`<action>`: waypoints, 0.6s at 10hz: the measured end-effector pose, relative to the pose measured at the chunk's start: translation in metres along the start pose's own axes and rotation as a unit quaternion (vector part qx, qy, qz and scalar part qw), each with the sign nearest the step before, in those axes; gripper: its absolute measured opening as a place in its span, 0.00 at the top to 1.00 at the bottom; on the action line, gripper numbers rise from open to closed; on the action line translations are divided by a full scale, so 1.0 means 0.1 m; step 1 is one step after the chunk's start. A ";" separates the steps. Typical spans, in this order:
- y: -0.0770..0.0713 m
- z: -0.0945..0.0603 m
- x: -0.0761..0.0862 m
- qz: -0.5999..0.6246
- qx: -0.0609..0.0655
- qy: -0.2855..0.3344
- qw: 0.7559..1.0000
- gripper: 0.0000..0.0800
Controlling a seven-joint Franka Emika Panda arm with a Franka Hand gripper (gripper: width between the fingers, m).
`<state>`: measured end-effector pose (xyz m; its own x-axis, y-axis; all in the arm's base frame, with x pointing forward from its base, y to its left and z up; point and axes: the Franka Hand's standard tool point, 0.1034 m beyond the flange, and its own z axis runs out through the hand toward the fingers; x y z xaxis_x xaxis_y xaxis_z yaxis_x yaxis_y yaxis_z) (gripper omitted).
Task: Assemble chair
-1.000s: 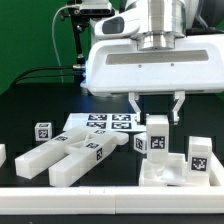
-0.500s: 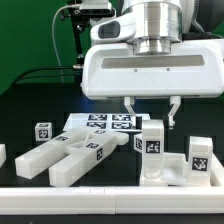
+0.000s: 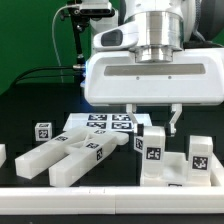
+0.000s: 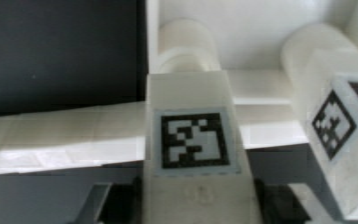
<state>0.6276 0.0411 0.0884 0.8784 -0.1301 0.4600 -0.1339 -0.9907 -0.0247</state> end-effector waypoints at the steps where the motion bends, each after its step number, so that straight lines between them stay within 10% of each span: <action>1: -0.03 0.01 -0.01 -0.003 0.000 0.005 1.000 0.64; 5: -0.04 0.03 -0.02 -0.003 0.002 -0.014 1.000 0.55; 6: -0.04 0.01 0.04 0.001 0.003 -0.023 1.000 0.30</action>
Offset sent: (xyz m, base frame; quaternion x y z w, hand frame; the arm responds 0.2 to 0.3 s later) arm 0.0000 0.0000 0.0000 0.0000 0.0000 0.0000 1.0000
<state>0.6323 0.0441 0.0890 0.8981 -0.1337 0.4190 -0.1327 -0.9907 -0.0317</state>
